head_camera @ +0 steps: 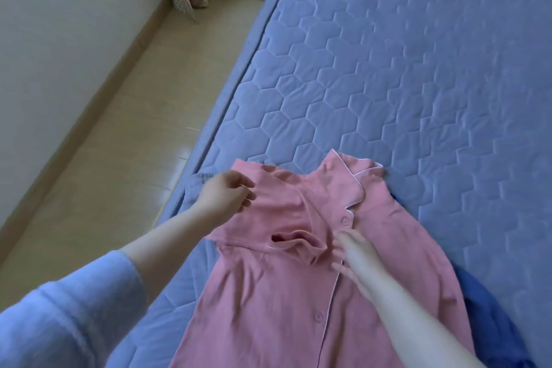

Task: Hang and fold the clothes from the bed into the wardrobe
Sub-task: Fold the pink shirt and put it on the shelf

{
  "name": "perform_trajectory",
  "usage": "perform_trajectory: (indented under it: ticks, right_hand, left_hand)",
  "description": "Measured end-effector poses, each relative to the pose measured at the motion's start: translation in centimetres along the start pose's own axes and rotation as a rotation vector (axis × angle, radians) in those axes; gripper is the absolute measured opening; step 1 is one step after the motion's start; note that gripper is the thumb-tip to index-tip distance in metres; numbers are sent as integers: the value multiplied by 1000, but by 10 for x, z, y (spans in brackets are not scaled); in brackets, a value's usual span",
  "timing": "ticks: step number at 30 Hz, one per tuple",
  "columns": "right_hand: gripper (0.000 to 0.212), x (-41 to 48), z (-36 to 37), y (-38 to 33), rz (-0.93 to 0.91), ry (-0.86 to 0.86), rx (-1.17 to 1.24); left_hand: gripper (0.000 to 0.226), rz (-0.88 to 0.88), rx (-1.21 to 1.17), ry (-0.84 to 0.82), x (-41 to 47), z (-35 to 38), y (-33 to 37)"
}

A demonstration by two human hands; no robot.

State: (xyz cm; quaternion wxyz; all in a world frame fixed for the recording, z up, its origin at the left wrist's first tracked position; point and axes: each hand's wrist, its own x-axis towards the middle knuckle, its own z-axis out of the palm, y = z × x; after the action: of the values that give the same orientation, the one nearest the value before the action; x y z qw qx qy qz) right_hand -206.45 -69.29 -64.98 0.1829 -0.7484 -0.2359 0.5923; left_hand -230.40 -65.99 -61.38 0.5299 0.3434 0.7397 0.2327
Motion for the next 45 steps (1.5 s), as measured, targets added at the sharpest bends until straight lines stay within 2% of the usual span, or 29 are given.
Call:
perform_trajectory:
  ticks: [3,5,7,9,11,13,14,17,19,21,23,25,28,30,32,36,40,42,45]
  right_hand:
    - [9,9,21,5,-132,70,-256]
    - [40,13,35,8,-282,98,-475]
    - [60,16,47,11,-516,122,-762]
    - [60,18,58,11,-621,73,-963]
    - [47,24,63,10,-604,5,-1021]
    - [29,30,61,6,-629,11,-1049]
    - [26,32,56,4,-630,12,-1043]
    - [40,30,34,-3,-611,-115,-975]
    - [35,25,15,-4,-696,-209,-956]
    - [27,20,-13,-3,-806,-227,-979]
    - [26,20,-49,-2,-903,-203,-1113]
    - [24,22,-84,0,-919,-191,-1323]
    - [32,28,-118,4,-812,-156,-1536]
    - [49,35,-126,10,-664,-137,-1638]
    - [60,38,-123,18,-525,-108,-1576]
    - [50,36,-85,20,-667,37,-1327]
    - [44,36,-25,4,-769,-23,-1170]
    - [48,39,9,-7,-786,-38,-1094]
    - [59,48,51,-25,-720,-54,-987]
  left_hand:
    - [13,20,314,174,9,-22,-34]
    - [11,-12,393,214,13,-30,-53]
    - [27,-82,382,197,16,-31,-71]
    - [46,-160,323,135,18,-28,-86]
    - [61,-205,263,57,17,-22,-100]
    - [65,-191,302,26,15,-14,-109]
    - [62,-166,331,37,15,-9,-113]
    - [39,-97,375,100,15,-2,-120]
    - [32,-65,392,117,16,0,-123]
    - [23,-37,388,146,17,0,-125]
    - [14,-8,371,182,17,1,-127]
    - [12,23,374,206,17,2,-128]
    - [20,65,364,222,14,4,-129]
    - [29,90,361,231,10,7,-129]
    - [30,101,372,223,8,10,-128]
    - [17,114,383,227,7,11,-128]
    - [16,127,361,249,3,9,-132]
    - [23,134,342,249,2,8,-135]
    - [20,151,321,251,3,6,-140]
